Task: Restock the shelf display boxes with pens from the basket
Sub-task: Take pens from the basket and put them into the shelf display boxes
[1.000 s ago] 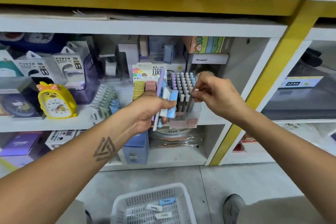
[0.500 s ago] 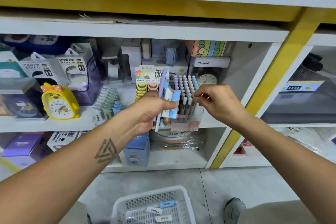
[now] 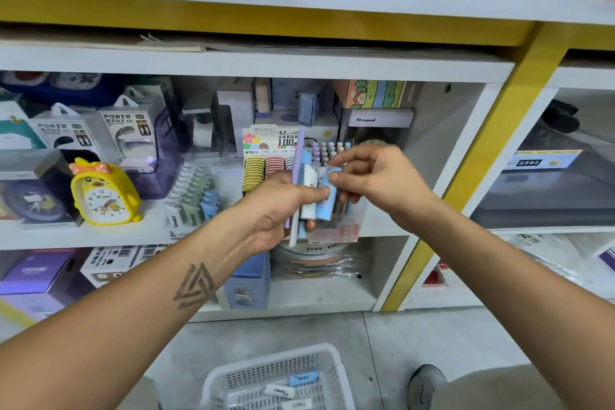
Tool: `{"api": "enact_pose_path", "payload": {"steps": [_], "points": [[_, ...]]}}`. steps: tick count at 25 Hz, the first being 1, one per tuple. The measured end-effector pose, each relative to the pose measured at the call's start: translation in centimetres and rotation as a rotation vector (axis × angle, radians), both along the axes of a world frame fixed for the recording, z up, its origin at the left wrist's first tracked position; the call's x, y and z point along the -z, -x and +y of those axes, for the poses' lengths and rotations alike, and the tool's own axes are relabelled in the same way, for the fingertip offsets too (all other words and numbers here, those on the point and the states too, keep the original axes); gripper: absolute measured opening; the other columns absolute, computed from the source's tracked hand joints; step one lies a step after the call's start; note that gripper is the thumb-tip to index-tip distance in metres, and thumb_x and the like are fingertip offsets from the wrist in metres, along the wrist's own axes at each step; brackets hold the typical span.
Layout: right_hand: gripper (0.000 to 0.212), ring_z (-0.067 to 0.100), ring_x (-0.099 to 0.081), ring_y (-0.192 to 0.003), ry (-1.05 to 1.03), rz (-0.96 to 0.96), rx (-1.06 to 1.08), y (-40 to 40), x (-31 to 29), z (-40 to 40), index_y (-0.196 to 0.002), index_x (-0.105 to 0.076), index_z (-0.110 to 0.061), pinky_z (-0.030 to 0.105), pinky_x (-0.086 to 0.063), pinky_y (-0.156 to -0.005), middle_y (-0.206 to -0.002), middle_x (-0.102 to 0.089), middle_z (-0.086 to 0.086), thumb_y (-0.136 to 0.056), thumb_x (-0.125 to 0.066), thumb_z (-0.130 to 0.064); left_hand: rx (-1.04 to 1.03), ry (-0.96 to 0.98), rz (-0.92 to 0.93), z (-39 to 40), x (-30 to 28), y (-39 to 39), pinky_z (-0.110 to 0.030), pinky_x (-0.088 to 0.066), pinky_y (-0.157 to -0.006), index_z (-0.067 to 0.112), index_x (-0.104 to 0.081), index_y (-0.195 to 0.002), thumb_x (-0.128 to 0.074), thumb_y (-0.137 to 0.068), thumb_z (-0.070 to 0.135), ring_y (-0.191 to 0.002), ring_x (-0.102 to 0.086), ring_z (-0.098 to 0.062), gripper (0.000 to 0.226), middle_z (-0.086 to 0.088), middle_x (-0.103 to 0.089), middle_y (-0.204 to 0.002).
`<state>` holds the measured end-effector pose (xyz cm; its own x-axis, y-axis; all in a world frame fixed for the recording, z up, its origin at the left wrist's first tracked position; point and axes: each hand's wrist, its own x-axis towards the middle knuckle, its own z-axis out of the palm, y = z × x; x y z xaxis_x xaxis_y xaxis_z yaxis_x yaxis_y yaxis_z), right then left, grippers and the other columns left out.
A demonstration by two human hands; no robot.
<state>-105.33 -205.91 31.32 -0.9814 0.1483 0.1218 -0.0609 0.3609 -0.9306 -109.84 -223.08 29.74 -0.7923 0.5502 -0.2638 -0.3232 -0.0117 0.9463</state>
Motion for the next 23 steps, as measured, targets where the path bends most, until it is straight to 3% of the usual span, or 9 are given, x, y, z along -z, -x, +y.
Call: {"api": "enact_pose_path", "payload": {"steps": [3, 6, 12, 16, 19, 23], "points": [[0.014, 0.016, -0.064, -0.054, 0.094, 0.041, 0.105, -0.2, -0.8, 1.9, -0.1, -0.071, -0.005, 0.022, -0.053, -0.054, -0.07, -0.073, 0.011, -0.088, -0.071, 0.002, -0.048, 0.0, -0.011, -0.5, -0.2, 0.5, -0.022, -0.046, -0.043, 0.001, -0.068, -0.106, -0.066, -0.09, 0.004, -0.074, -0.072, -0.027, 0.016, -0.015, -0.074, -0.085], [0.011, 0.019, -0.067, -0.057, -0.014, 0.063, 0.169, -0.3, -1.1, 3.4, -0.091, -0.067, -0.006, 0.026, -0.053, -0.054, -0.07, -0.072, 0.006, -0.087, -0.068, 0.004, -0.109, 0.01, -0.005, -1.0, -0.5, 0.9, -0.022, -0.044, -0.041, 0.001, -0.067, -0.096, -0.066, -0.09, 0.002, -0.063, -0.069, -0.022, 0.007, -0.014, -0.071, -0.074], [0.015, 0.023, -0.07, -0.062, 0.007, 0.081, 0.046, 0.4, -1.0, 1.9, -0.098, -0.073, -0.008, 0.024, -0.055, -0.057, -0.081, -0.074, 0.009, -0.091, -0.066, 0.003, -0.157, 0.01, -0.006, -2.1, -0.9, 1.5, -0.022, -0.043, -0.041, 0.0, -0.066, -0.099, -0.066, -0.089, 0.001, -0.063, -0.068, -0.024, 0.01, -0.015, -0.07, -0.075], [0.005, 0.023, -0.072, -0.067, 0.045, 0.076, -0.052, 1.4, -1.6, 0.2, -0.093, -0.07, -0.001, 0.029, -0.059, -0.066, -0.079, -0.075, 0.011, -0.089, -0.072, -0.001, -0.199, 0.015, -0.009, -4.4, -1.4, 2.5, -0.021, -0.042, -0.039, 0.0, -0.065, -0.102, -0.064, -0.09, 0.001, -0.062, -0.067, -0.022, 0.013, -0.018, -0.071, -0.081], [0.005, 0.025, -0.071, -0.076, -0.176, 0.062, -0.077, 2.2, -1.9, -1.1, -0.089, -0.073, -0.008, 0.035, -0.058, -0.074, -0.085, -0.075, 0.01, -0.086, -0.077, -0.009, -0.261, 0.023, 0.0, -6.7, -2.1, 3.6, -0.02, -0.042, -0.04, 0.001, -0.063, -0.102, -0.062, -0.091, 0.0, -0.06, -0.068, -0.021, 0.011, -0.014, -0.071, -0.074], [0.02, 0.013, -0.066, -0.08, -0.488, 0.089, -0.115, 3.6, -1.8, -3.9, -0.089, -0.069, -0.025, 0.027, -0.057, -0.077, -0.085, -0.069, -0.001, -0.082, -0.08, -0.009, -0.318, 0.043, -0.005, -10.0, -2.5, 4.6, -0.021, -0.042, -0.041, 0.002, -0.059, -0.099, -0.061, -0.091, 0.0, -0.057, -0.066, -0.021, 0.009, -0.012, -0.068, -0.07]]}}
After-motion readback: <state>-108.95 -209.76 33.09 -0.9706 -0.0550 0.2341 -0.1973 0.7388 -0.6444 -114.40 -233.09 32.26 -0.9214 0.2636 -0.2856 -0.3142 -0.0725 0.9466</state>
